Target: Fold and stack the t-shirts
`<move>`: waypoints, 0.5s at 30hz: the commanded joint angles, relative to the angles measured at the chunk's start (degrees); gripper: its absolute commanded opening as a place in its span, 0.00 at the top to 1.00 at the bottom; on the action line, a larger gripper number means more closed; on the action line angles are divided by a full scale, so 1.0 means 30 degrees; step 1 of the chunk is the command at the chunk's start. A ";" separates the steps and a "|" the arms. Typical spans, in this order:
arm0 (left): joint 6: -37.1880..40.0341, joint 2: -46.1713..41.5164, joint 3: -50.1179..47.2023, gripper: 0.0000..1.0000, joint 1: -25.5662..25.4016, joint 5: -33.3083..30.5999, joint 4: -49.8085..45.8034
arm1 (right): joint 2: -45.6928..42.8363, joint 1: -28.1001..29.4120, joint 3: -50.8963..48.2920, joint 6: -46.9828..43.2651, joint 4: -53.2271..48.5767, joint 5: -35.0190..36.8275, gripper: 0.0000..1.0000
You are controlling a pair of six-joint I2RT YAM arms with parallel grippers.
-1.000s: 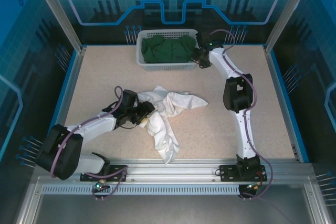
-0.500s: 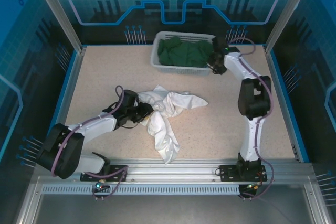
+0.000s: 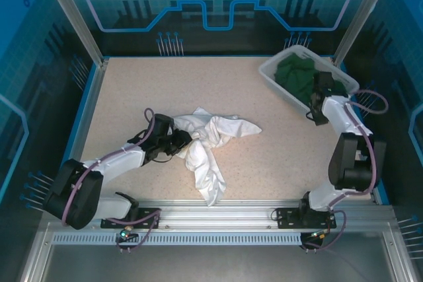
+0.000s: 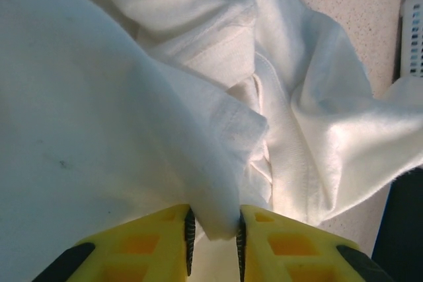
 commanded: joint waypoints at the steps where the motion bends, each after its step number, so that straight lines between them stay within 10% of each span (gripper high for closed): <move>1: 0.0539 -0.0722 -0.0339 0.73 -0.0078 0.0063 -0.0419 | -0.1126 -0.0092 -0.1209 0.1448 -0.0629 0.1731 0.57; 7: 0.0573 -0.1437 -0.0183 0.56 -0.0070 -0.0237 -0.1278 | -0.3533 0.2268 -0.1697 -0.2308 0.0361 0.3275 0.05; 15: 0.0714 -0.1862 0.0213 0.31 -0.0066 -0.0745 -0.2558 | -0.2729 0.7157 0.0612 -1.1550 0.2171 0.2424 0.13</move>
